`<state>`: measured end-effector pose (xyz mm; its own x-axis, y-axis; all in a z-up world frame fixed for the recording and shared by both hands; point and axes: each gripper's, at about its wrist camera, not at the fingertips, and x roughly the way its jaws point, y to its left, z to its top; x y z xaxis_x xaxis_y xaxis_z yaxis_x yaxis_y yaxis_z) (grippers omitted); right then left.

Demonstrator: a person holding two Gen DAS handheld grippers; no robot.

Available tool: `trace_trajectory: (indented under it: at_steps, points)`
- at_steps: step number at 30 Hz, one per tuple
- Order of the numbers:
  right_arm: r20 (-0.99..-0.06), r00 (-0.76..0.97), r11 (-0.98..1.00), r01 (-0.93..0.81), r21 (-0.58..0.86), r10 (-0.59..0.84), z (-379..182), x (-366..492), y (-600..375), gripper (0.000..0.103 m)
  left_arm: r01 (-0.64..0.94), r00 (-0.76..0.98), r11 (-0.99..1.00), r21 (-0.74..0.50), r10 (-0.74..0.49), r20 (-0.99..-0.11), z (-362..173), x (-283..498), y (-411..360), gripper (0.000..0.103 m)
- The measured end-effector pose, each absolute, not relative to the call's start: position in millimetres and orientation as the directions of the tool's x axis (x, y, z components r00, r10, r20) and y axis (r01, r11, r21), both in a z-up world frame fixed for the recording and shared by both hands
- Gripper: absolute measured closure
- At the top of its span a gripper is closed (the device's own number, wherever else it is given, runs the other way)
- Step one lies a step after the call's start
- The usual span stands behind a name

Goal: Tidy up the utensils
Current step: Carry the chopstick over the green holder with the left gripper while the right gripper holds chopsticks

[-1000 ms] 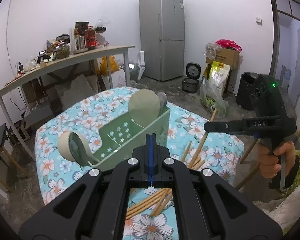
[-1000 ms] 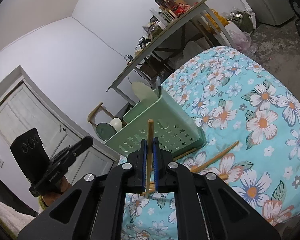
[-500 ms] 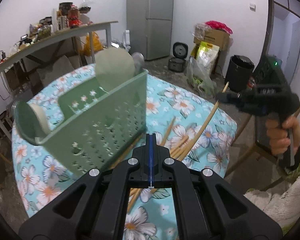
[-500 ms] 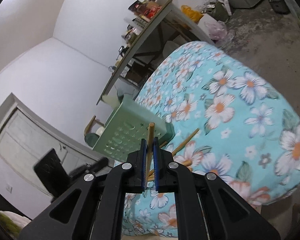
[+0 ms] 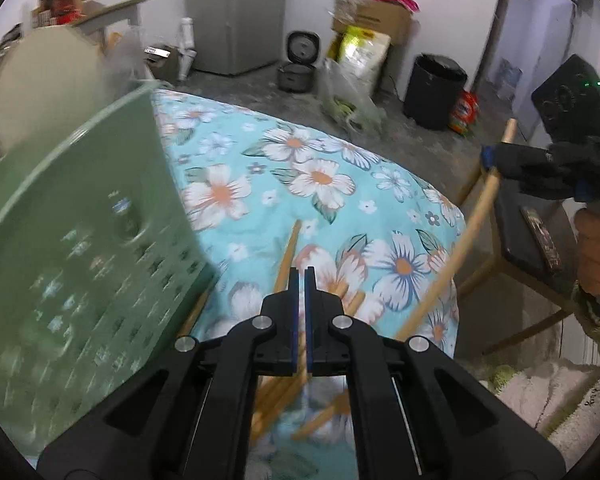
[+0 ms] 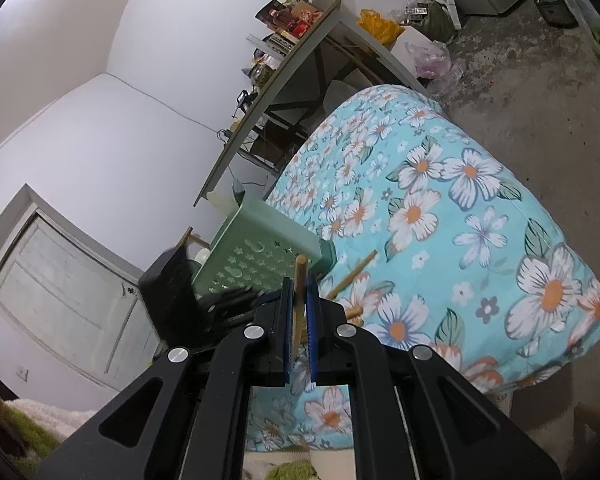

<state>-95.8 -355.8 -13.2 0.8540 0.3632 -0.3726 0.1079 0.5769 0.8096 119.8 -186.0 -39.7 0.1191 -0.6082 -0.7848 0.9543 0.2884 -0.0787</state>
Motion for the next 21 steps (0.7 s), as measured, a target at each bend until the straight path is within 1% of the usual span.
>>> trace_trajectory:
  at_steps: [6, 9, 14, 21]
  points:
    - [-0.371, 0.85, 0.57, 0.105, 0.815, 0.375, -19.1, -104.0, -359.0, 0.097, 0.97, 0.089, 0.236, -0.052, -0.549, -0.831, -56.7, 121.6, -223.6, 0.1]
    - [-0.367, 0.849, 0.563, 0.102, 0.82, 0.381, -22.1, -106.7, -360.7, 0.096, 0.97, 0.08, 0.239, -0.054, -0.517, -0.852, -63.9, 127.2, -237.2, 0.094]
    - [-0.362, 0.849, 0.552, 0.102, 0.828, 0.386, -26.3, -110.4, -362.7, 0.096, 0.968, 0.072, 0.247, -0.052, -0.467, -0.881, -75.3, 136.2, -254.6, 0.094]
    - [-0.351, 0.851, 0.542, 0.096, 0.835, 0.39, -29.8, -113.7, -363.5, 0.096, 0.961, 0.066, 0.267, -0.066, -0.457, -0.887, -81.3, 142.2, -264.7, 0.094]
